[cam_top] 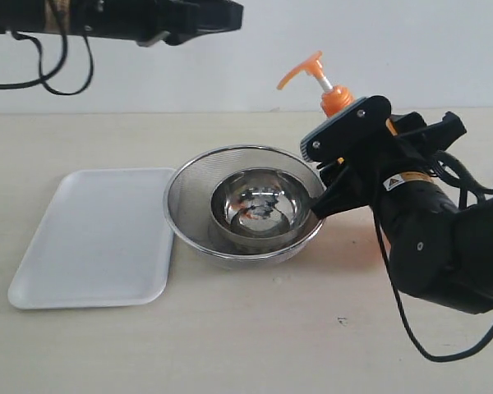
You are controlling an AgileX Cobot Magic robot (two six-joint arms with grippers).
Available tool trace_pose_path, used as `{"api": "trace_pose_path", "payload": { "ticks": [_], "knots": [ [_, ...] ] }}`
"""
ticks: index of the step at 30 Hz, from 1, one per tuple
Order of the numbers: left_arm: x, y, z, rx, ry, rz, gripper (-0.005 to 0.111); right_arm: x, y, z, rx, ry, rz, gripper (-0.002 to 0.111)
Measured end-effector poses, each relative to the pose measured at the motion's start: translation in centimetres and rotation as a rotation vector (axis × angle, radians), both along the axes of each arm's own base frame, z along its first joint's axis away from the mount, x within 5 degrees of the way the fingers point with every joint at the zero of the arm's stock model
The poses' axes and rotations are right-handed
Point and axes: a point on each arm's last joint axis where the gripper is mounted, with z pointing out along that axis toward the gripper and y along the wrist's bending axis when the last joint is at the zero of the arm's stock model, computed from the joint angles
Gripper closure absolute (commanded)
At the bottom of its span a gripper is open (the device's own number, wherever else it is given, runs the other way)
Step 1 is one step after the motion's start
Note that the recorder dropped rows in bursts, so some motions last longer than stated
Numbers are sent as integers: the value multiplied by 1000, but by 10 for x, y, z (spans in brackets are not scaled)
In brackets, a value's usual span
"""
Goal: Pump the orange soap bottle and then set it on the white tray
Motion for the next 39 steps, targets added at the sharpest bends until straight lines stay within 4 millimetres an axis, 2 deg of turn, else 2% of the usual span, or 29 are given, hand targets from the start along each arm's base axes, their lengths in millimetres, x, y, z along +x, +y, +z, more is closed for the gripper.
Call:
{"api": "trace_pose_path", "payload": {
  "ticks": [6, 13, 20, 30, 31, 39],
  "knots": [
    [-32, 39, 20, -26, -40, 126, 102, 1, -5, 3, 124, -18, -85, 108],
    [-90, 59, 30, -159, -129, 193, 102, 0, -10, 5, 256, -27, -164, 108],
    [-151, 75, 1, -221, -168, 249, 102, 1, -10, 6, 396, -23, -191, 108],
    [-217, 86, -39, -283, -191, 234, 102, 0, -7, 6, 494, 19, -188, 108],
    [-229, 87, -45, -299, -206, 216, 102, 0, -6, 5, 504, 27, -189, 108],
    [-261, 92, -82, -311, -198, 191, 102, 0, -5, 2, 514, 63, -186, 108]
  ]
}}
